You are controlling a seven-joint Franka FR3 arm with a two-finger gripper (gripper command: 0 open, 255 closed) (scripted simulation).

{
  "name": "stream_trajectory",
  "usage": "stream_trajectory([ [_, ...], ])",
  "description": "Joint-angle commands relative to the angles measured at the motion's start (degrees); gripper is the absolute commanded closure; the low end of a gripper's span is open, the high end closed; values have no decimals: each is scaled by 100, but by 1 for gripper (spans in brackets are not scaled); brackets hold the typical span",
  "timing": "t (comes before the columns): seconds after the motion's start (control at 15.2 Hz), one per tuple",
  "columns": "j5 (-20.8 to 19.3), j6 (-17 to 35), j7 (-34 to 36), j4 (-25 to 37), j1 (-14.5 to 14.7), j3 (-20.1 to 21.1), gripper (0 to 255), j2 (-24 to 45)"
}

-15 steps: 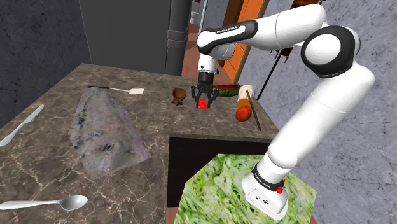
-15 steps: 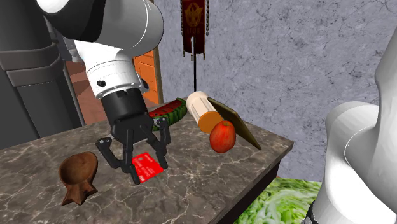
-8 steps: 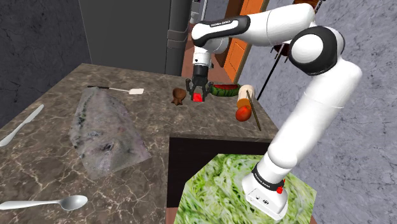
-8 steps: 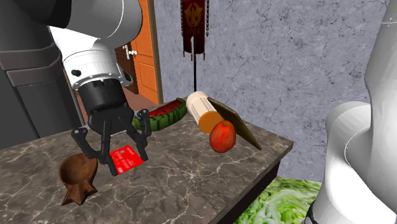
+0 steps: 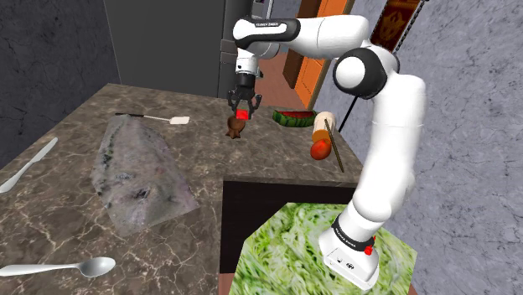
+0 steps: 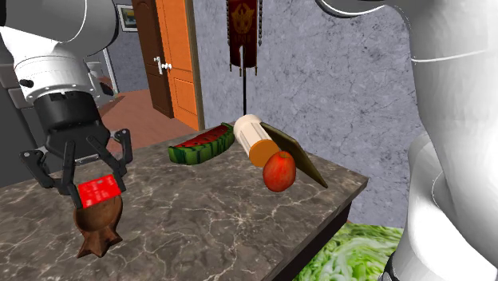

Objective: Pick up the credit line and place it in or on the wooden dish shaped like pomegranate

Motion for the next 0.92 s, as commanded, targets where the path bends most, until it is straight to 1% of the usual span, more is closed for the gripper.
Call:
stream_trajectory([
  [0.0, 17, -369, 144, 1099, -10, 26, 255, 704],
  [0.86, -7, 476, -113, 400, 35, 11, 255, 887],
])
